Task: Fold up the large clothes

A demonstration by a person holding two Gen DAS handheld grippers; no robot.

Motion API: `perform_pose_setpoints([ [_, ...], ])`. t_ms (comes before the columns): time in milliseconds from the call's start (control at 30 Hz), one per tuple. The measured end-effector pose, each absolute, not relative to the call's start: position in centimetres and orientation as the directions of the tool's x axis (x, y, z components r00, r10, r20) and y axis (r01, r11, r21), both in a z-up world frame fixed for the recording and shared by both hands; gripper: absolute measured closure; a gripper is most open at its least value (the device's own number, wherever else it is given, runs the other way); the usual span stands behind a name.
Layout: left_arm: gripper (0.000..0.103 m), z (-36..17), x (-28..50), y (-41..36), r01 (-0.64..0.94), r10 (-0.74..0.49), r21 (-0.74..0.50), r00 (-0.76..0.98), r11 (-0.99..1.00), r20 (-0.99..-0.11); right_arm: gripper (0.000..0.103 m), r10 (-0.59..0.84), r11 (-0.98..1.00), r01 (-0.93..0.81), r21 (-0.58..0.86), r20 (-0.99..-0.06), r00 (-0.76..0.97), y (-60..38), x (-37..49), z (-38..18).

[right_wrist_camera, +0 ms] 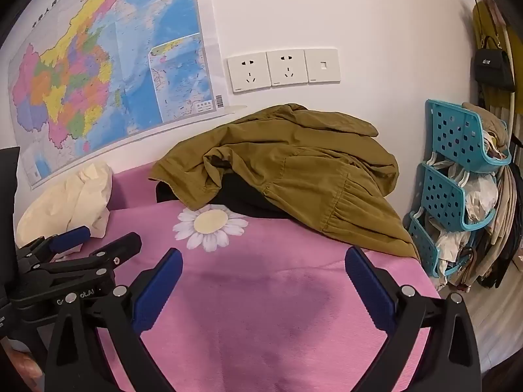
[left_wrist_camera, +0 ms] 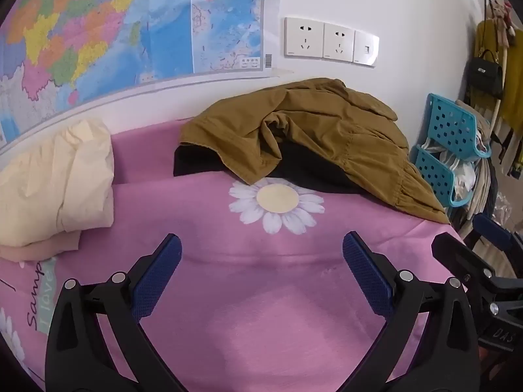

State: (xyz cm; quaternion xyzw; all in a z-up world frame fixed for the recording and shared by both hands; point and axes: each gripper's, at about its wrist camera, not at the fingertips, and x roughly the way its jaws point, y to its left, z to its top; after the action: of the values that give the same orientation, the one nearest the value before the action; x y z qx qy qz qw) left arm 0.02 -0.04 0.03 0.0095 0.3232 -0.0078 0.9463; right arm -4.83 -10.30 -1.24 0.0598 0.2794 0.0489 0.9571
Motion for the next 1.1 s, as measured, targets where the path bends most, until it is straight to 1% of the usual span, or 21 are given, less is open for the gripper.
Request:
perform_pose_setpoints([
  [100,0.005,-0.1,0.2,0.1,0.020,-0.022,-0.009,0.793,1.000,-0.608,0.006,0.117,0.990,-0.054,0.133,-0.529,0.841,-10.3,-4.9,-1.2],
  [1100,0.005,0.3,1.1,-0.8,0.023,-0.030,-0.019,0.797,1.000,-0.603,0.006,0.104,0.992,-0.051,0.115,-0.523,0.846,-11.1,-4.3,-0.7],
])
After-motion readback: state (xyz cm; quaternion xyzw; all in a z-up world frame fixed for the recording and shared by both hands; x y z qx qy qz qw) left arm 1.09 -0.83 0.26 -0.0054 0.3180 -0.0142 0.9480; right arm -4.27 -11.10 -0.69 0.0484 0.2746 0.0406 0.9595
